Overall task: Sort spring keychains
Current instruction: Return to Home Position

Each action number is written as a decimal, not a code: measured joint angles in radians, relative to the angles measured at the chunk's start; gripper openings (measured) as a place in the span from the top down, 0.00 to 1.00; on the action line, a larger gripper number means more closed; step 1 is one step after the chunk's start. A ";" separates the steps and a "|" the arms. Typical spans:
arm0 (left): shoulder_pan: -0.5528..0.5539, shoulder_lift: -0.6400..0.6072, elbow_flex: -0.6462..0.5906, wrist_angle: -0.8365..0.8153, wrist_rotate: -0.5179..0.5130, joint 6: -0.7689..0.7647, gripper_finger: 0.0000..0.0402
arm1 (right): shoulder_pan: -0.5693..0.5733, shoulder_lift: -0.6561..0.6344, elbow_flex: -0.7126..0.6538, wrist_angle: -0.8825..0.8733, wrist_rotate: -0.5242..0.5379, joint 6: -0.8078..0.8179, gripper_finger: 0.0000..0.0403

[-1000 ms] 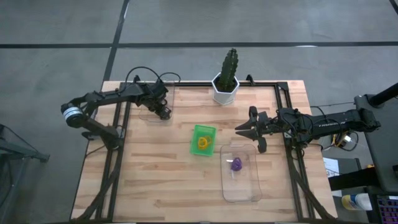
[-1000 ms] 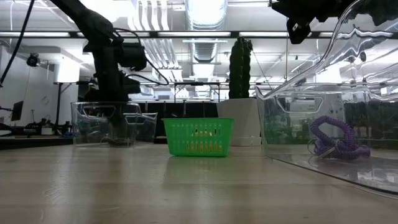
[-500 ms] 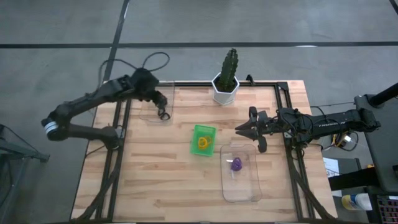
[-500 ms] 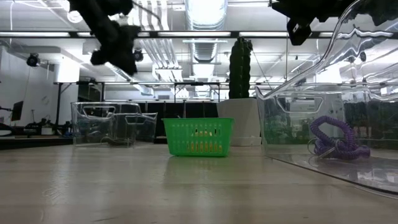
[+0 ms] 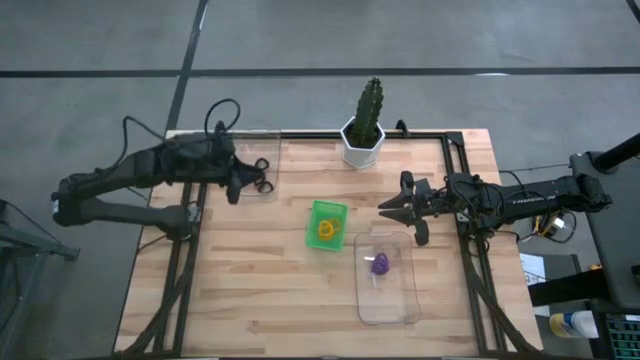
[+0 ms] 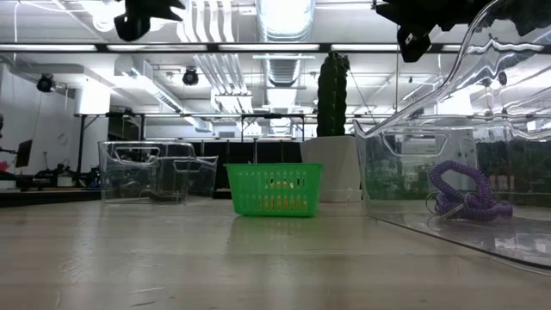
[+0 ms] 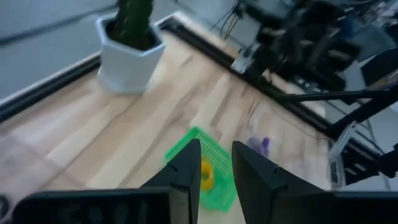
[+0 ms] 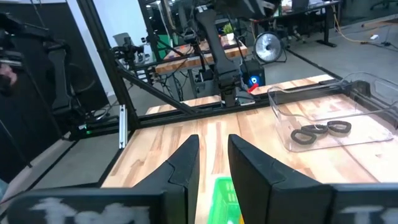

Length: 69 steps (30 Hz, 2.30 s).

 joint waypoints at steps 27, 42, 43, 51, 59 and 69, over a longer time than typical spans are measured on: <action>-0.371 -0.141 -0.094 0.122 -0.304 0.161 0.79 | 0.001 0.000 0.000 0.006 -0.001 0.008 0.81; -0.370 -0.399 -0.355 0.216 -0.266 0.135 0.79 | 0.001 0.000 0.000 0.014 -0.001 0.006 0.80; -0.370 -0.421 -0.373 0.222 -0.266 0.134 0.79 | 0.001 0.000 0.000 0.014 -0.001 0.004 0.80; -0.369 -0.561 -0.502 0.239 -0.266 0.098 0.79 | 0.001 0.000 0.000 0.014 -0.001 -0.030 0.80; -0.369 -0.626 -0.629 0.269 -0.264 0.078 0.79 | 0.001 0.000 0.000 0.005 0.000 -0.029 0.83; -0.370 -0.630 -0.736 0.278 -0.270 0.057 0.79 | 0.000 0.000 0.000 0.010 -0.009 -0.037 0.81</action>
